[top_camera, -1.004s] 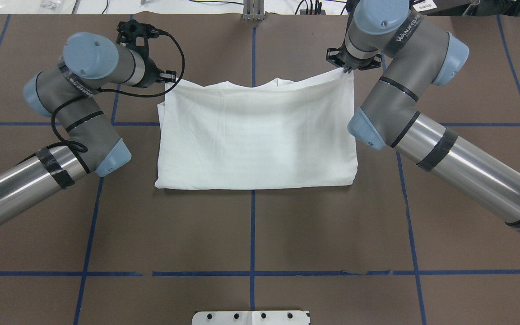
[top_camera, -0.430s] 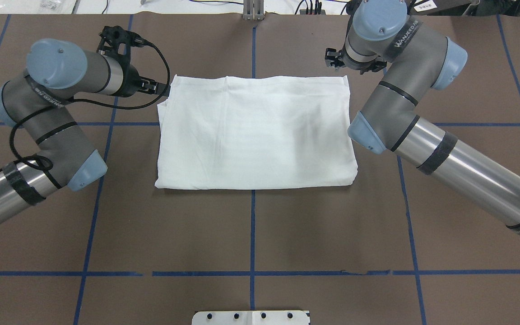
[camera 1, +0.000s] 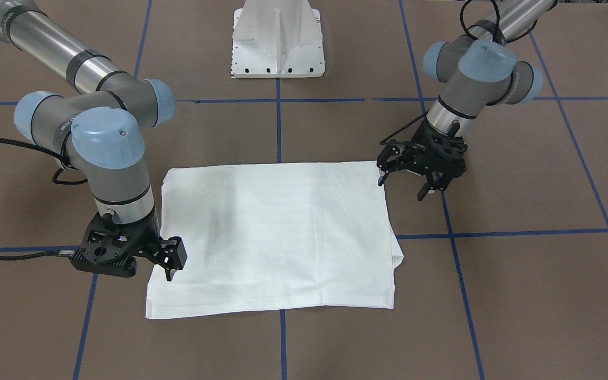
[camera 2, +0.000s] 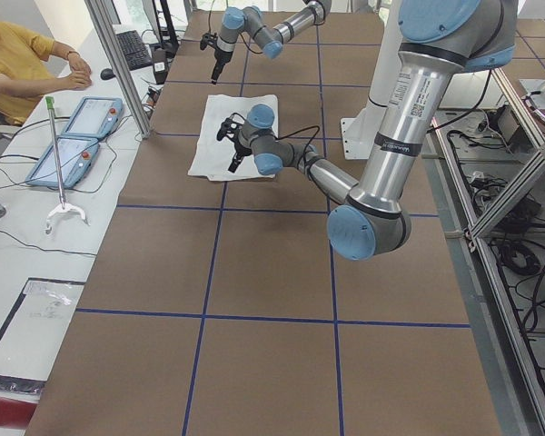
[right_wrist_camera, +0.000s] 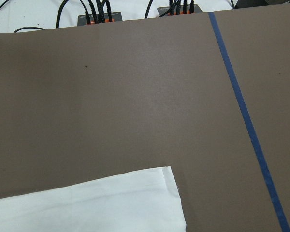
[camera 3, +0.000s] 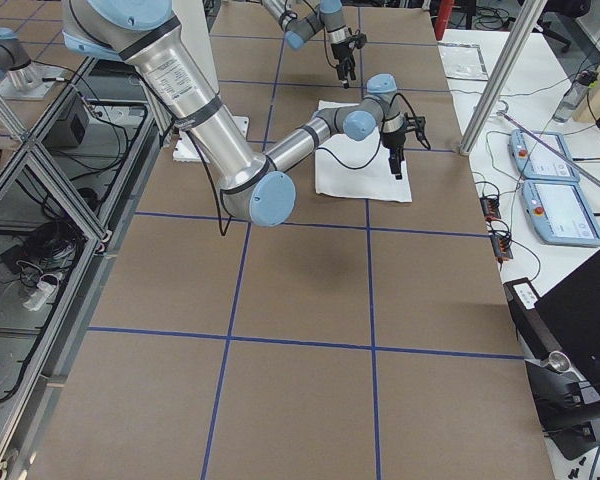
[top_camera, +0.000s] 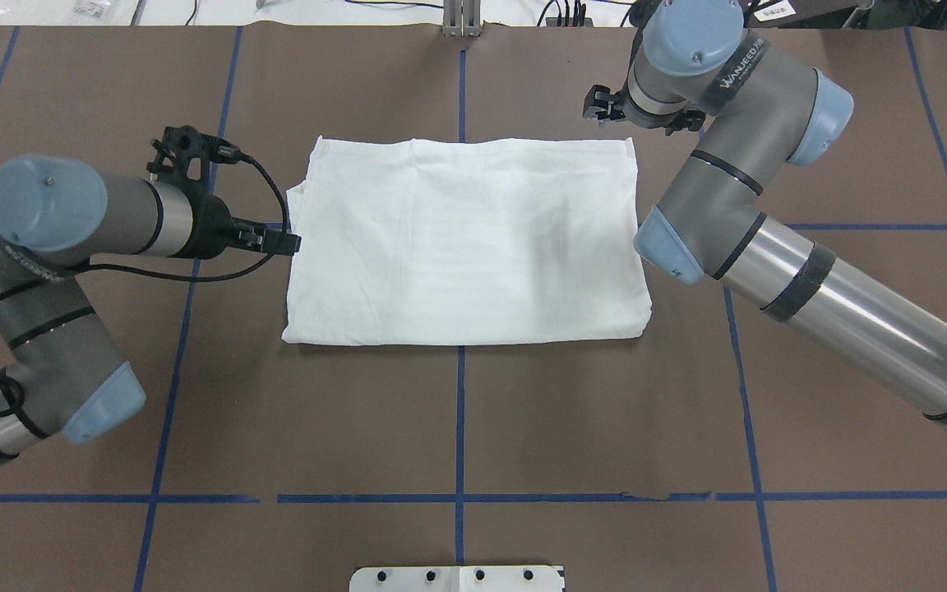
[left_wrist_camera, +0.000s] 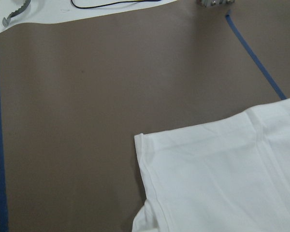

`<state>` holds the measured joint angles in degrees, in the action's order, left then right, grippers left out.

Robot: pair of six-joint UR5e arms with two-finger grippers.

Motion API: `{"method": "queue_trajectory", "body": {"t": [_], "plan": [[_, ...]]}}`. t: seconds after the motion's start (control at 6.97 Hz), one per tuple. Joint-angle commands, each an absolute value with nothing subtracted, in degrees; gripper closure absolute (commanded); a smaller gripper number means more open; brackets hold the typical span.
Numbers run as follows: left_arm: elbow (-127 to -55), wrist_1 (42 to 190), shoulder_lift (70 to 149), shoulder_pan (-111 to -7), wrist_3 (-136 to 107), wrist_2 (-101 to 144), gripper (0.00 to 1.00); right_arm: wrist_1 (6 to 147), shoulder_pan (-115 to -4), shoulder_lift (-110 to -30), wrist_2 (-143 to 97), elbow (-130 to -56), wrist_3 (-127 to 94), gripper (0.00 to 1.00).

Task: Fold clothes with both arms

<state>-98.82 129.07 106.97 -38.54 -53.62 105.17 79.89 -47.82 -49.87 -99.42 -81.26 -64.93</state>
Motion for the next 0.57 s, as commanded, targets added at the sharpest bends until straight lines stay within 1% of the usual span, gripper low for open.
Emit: {"method": "queue_trajectory", "body": {"t": [0.0, 0.14, 0.43], "plan": [[-100.9, 129.55, 104.15, -29.31, -61.66, 99.44, 0.01, 79.89, -47.37, -50.71, -99.32, -83.14, -65.21, 0.0], [-100.55, 129.55, 104.06, -27.96, -62.48, 98.45, 0.03, 79.89, -47.2, -50.71, -99.32, -83.14, -65.3, 0.0], [-100.11, 129.55, 103.63, -27.51, -63.8, 98.09, 0.25, 79.89, -46.94, -50.71, -99.23, -83.23, -65.56, 0.0]]}}
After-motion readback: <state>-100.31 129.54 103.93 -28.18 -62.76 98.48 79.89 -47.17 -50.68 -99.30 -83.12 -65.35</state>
